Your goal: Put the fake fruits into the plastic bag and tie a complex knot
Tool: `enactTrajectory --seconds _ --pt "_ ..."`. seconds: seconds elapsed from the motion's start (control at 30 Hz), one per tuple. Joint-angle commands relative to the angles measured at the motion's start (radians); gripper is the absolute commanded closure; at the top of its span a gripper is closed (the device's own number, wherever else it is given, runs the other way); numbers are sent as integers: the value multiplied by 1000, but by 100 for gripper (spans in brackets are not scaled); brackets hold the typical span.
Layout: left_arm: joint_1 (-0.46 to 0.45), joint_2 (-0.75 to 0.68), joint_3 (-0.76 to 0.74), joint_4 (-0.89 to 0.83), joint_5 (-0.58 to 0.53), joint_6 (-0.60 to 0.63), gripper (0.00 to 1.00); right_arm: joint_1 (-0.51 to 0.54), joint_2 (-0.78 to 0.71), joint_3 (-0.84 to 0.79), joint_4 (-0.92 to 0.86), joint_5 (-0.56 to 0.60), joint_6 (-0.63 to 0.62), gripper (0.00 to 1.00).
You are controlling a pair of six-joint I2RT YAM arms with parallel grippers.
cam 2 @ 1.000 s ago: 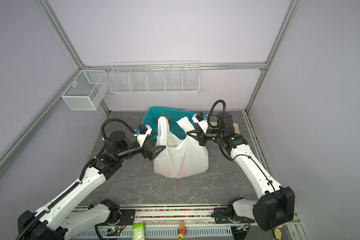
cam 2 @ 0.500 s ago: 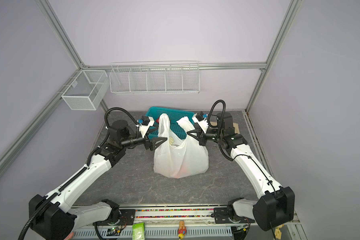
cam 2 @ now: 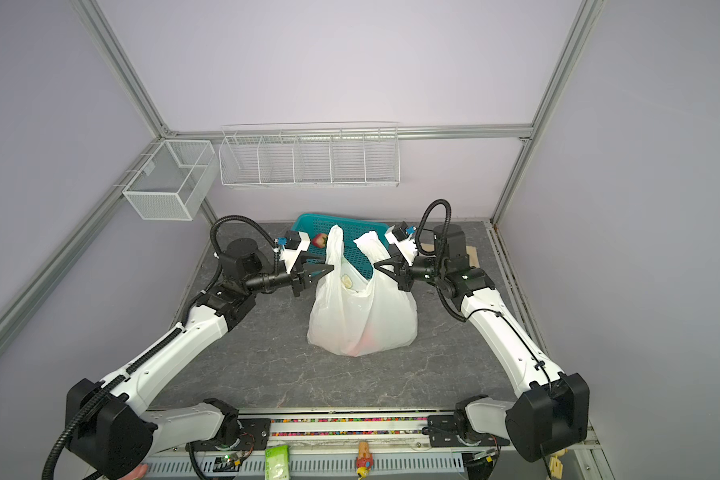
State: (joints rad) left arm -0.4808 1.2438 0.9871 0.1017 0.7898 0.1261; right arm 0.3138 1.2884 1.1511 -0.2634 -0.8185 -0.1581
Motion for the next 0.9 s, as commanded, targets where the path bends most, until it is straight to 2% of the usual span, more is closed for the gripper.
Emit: enactTrajectory --seconds 0.0,0.07,0.27,0.43,0.7,0.83,0.87 --pt "-13 0 -6 9 21 37 91 -8 -20 -7 26 9 39 94" --pt "-27 -6 2 -35 8 79 100 -8 -23 -8 35 9 71 94" --pt "-74 -34 59 -236 -32 233 100 -9 -35 6 -14 76 159 93" --pt "-155 -34 158 -502 -193 419 100 -10 -18 39 -102 107 165 93" --pt "-324 16 299 -720 -522 593 100 -10 -11 59 -140 73 127 91" --pt "-336 2 301 -684 -553 589 100 -10 -15 53 -134 80 116 91" --pt "-334 -13 285 -666 -541 590 94 -10 -16 52 -134 82 114 91"
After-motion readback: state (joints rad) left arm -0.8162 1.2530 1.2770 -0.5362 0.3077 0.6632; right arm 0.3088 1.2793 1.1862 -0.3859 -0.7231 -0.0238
